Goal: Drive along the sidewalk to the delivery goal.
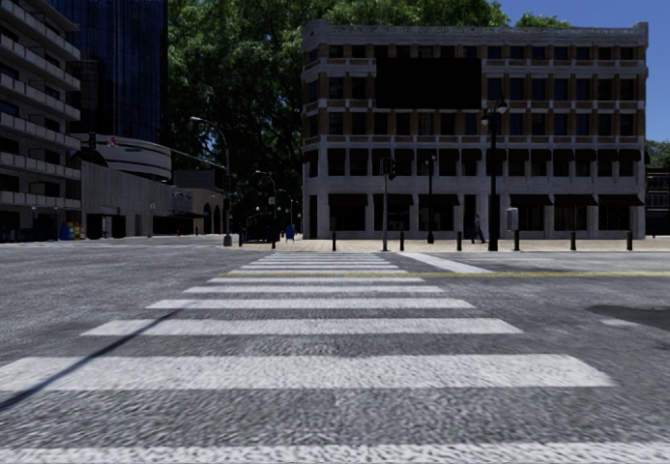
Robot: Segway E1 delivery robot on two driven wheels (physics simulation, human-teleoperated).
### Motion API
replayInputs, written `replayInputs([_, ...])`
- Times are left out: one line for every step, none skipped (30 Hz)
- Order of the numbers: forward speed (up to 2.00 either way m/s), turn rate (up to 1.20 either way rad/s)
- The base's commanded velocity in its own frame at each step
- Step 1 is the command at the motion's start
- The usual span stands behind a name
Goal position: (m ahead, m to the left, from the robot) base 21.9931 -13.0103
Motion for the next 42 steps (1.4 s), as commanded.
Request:
replayInputs([1.27, 0.00])
replayInputs([1.27, 0.00])
replayInputs([1.27, 0.00])
replayInputs([1.27, 0.00])
replayInputs([1.27, 0.00])
replayInputs([1.27, 0.00])
replayInputs([1.27, 0.00])
replayInputs([1.27, 0.00])
replayInputs([1.27, 0.00])
replayInputs([1.28, 0.00])
replayInputs([1.28, 0.00])
replayInputs([1.28, 0.00])
replayInputs([1.28, 0.00])
replayInputs([1.28, 0.00])
replayInputs([1.28, 0.00])
replayInputs([1.28, 0.00])
replayInputs([1.28, 0.00])
replayInputs([1.29, 0.00])
replayInputs([1.29, 0.00])
replayInputs([1.30, 0.00])
replayInputs([1.30, 0.00])
replayInputs([1.31, 0.00])
replayInputs([1.31, 0.00])
replayInputs([1.31, 0.00])
replayInputs([1.32, 0.00])
replayInputs([1.32, 0.00])
replayInputs([1.32, 0.00])
replayInputs([1.32, 0.00])
replayInputs([1.33, 0.00])
replayInputs([1.34, 0.00])
replayInputs([1.34, 0.00])
replayInputs([1.34, 0.00])
replayInputs([1.34, 0.00])
replayInputs([1.34, 0.00])
replayInputs([1.34, 0.00])
replayInputs([1.34, 0.00])
replayInputs([1.43, 0.00])
replayInputs([2.00, 0.00])
replayInputs([2.00, 0.00])
replayInputs([2.00, 0.00])
replayInputs([2.00, 0.00])
replayInputs([2.00, 0.00])
